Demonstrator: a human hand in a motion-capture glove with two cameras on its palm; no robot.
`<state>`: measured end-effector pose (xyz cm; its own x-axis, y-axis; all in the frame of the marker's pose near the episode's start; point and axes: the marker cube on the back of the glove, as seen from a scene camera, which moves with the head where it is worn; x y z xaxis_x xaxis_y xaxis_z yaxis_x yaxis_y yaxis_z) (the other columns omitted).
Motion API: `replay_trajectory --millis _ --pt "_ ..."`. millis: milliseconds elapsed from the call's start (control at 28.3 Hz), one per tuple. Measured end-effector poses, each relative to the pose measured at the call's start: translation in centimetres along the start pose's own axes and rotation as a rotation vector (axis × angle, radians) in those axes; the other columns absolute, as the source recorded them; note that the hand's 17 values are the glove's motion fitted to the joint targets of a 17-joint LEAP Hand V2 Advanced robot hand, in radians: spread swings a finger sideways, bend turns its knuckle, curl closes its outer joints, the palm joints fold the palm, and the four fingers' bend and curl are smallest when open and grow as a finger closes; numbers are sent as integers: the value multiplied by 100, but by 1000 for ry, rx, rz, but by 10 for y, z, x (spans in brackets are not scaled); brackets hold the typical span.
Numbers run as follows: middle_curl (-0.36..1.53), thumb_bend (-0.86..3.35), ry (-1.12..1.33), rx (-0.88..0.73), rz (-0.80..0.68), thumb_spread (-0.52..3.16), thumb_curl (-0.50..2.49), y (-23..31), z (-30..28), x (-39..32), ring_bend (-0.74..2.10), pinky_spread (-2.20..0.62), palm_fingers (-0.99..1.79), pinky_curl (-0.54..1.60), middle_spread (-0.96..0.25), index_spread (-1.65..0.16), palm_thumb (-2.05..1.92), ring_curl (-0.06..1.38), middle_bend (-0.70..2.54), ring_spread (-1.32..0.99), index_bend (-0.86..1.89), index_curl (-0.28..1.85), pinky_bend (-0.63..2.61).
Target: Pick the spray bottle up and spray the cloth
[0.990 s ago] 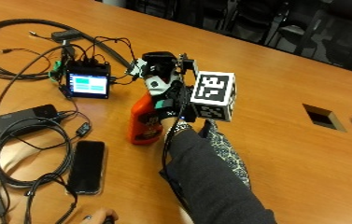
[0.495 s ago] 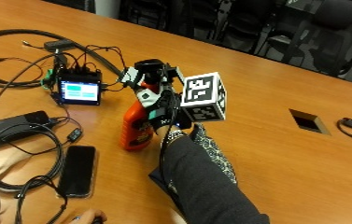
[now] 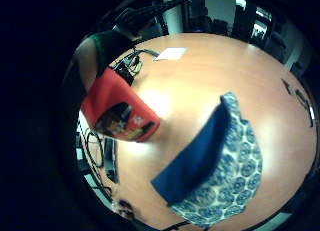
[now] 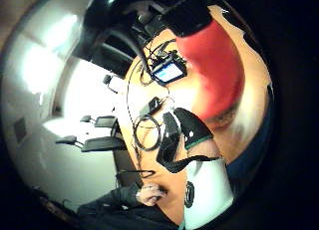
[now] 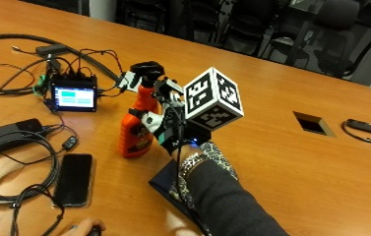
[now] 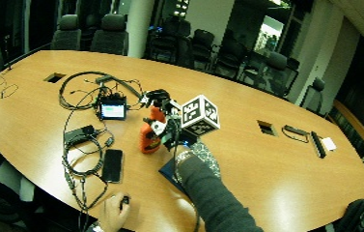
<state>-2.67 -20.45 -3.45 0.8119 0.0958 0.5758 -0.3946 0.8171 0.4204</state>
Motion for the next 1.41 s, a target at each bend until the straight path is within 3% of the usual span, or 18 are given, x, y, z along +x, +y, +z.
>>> replay_trajectory --millis 248,424,884,1415 --pt "38 -4 121 -206 -154 98 47 44 -32 -15 43 21 50 36 -7 -33 70 36 20 -8 13 30 42" --pt "38 -2 209 -341 -167 104 44 94 -66 -3 39 23 55 34 -6 -35 69 34 20 -7 17 30 37" --pt "36 -2 337 -369 -116 112 39 163 -123 27 30 25 40 35 -4 -41 66 33 18 -3 14 29 36" --pt "33 -2 464 -382 -118 117 35 171 -109 26 37 25 37 36 -3 -44 63 34 16 -3 10 25 38"
